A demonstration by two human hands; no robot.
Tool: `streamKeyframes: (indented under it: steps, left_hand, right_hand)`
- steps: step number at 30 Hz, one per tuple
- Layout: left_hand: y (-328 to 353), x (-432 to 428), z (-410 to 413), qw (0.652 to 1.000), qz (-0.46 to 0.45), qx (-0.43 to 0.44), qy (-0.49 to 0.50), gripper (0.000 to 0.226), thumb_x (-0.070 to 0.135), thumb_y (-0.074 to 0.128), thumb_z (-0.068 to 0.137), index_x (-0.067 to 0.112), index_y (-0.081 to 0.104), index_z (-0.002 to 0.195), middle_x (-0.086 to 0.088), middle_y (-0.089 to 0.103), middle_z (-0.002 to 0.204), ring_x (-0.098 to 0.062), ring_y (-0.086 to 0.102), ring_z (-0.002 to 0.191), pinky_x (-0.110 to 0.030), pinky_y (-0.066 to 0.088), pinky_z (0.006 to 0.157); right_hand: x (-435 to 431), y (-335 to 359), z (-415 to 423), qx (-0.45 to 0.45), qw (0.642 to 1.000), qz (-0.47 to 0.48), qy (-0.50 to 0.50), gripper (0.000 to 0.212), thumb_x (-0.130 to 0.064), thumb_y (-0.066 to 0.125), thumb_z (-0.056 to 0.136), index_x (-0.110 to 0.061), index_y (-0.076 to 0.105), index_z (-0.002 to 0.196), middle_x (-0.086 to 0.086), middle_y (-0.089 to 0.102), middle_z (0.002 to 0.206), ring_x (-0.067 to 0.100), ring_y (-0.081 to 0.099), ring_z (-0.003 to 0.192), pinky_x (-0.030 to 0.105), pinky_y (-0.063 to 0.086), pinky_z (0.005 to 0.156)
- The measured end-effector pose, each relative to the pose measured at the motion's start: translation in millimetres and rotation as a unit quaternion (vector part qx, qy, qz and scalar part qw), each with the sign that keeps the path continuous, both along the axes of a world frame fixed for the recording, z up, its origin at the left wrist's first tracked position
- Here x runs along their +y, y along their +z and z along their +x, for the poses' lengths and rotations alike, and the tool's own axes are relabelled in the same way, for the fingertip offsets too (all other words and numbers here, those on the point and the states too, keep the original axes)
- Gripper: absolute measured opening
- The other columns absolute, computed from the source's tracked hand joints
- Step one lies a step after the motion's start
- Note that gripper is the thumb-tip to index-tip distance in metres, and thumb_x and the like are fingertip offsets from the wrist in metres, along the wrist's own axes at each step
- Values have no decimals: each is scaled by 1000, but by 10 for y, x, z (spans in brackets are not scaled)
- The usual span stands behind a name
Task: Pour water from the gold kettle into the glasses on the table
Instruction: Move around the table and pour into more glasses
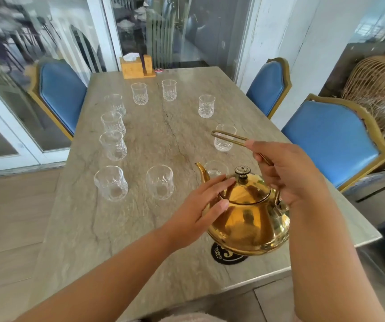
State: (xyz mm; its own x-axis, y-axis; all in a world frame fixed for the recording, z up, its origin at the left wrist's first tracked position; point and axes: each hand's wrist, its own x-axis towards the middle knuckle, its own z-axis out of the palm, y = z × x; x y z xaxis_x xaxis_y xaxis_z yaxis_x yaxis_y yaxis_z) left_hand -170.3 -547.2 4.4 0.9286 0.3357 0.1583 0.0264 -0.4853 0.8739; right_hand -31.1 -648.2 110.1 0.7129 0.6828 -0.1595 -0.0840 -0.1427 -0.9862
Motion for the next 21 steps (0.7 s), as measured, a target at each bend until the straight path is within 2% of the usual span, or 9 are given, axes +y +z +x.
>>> streamKeyframes:
  steps: [4, 8, 11, 13, 15, 19, 21]
  left_hand:
    - [-15, 259, -316, 1000, 8, 25, -15, 48, 50, 34, 94, 43, 32, 141, 14, 27, 155, 5, 20, 141, -41, 21, 117]
    - [-17, 511, -598, 997, 4, 68, -45, 44, 48, 32, 97, 53, 22, 139, 22, 17, 156, 14, 14, 138, -45, 13, 119]
    - [-29, 695, -751, 993, 14, 93, -72, 46, 46, 30, 99, 50, 17, 143, 26, 9, 154, 21, 10, 132, -45, 8, 119]
    - [-38, 791, -800, 991, 20, 104, -87, 47, 46, 28, 100, 46, 16, 146, 26, 7, 154, 15, 9, 136, -45, 6, 119]
    - [-41, 866, -861, 990, -2, 98, -101, 47, 48, 27, 99, 49, 16, 144, 24, 10, 156, 9, 10, 140, -45, 7, 120]
    - [-65, 948, -930, 987, -69, 92, -116, 46, 52, 28, 95, 53, 20, 140, 24, 15, 155, 8, 11, 140, -35, 10, 120]
    - [-81, 969, -935, 985, -89, 94, -117, 44, 50, 29, 97, 55, 22, 140, 24, 17, 155, 6, 12, 142, -35, 11, 120]
  right_hand:
    - [224, -26, -310, -2, 1000, -7, -7, 38, -26, 65, 84, -13, 47, 54, -5, 26, 37, 9, 14, 33, 23, 11, 40]
    - [472, -77, -605, -3, 1000, -15, -23, 36, -27, 65, 84, -12, 49, 56, -5, 27, 37, 10, 15, 33, 21, 13, 39]
    - [624, -117, -783, -7, 999, -16, -41, 34, -26, 62, 85, -12, 50, 56, -6, 27, 35, 9, 16, 31, 18, 13, 36]
    - [696, -138, -865, -21, 999, -17, -46, 33, -23, 60, 86, -11, 51, 57, -6, 29, 34, 8, 17, 28, 16, 15, 33]
    - [769, -148, -952, -42, 998, -26, -46, 29, -18, 59, 86, -10, 54, 59, -6, 30, 34, 8, 18, 28, 15, 16, 33]
    - [864, -130, -1046, -69, 996, -50, -33, 21, -15, 60, 86, -5, 62, 68, -4, 31, 37, 9, 20, 33, 17, 18, 34]
    - [896, -107, -1050, -85, 994, -70, -14, 20, -17, 61, 87, -4, 65, 73, -4, 31, 39, 9, 21, 34, 17, 19, 34]
